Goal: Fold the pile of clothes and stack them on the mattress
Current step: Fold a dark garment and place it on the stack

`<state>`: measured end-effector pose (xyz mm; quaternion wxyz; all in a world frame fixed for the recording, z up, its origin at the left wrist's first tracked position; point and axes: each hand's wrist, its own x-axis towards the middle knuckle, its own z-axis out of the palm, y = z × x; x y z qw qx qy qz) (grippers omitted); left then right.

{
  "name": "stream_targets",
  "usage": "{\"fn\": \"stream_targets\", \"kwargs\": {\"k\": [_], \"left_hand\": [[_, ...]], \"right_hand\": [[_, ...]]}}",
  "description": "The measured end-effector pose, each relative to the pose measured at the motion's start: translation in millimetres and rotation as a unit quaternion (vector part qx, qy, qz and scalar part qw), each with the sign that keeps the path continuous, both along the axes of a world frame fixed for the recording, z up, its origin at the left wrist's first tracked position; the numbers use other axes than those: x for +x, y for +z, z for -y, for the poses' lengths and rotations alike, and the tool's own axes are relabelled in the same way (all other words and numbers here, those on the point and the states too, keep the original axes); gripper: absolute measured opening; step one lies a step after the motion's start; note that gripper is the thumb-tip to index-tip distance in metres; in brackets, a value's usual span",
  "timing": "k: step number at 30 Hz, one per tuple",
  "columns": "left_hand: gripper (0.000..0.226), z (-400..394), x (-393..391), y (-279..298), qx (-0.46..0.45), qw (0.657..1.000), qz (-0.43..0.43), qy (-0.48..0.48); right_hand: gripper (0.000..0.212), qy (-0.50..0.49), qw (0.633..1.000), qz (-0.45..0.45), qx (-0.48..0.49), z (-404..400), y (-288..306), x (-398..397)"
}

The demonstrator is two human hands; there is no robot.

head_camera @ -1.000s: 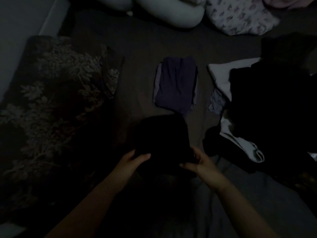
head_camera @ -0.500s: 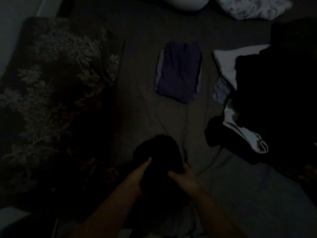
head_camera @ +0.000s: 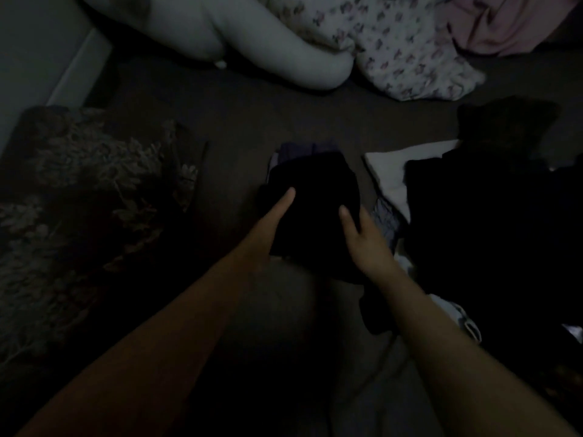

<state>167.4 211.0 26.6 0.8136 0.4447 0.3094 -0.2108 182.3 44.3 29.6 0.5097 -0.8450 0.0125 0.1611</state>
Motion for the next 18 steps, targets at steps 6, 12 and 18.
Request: {"fn": "stream_targets", "kwargs": {"k": [6,12,18], "left_hand": [[0.057,-13,84,-38,0.084,0.995,-0.048,0.032],[0.049,5,81,-82,0.384,0.908,0.048,0.160],[0.043,9,73,-68,0.400,0.904,0.086,0.125]], "right_hand": [[0.055,-0.050,0.997,-0.052,-0.037,-23,-43,108],[0.051,-0.074,0.996,0.030,-0.032,-28,-77,97],[0.040,-0.025,0.990,0.129,0.055,-28,-60,106]]}}
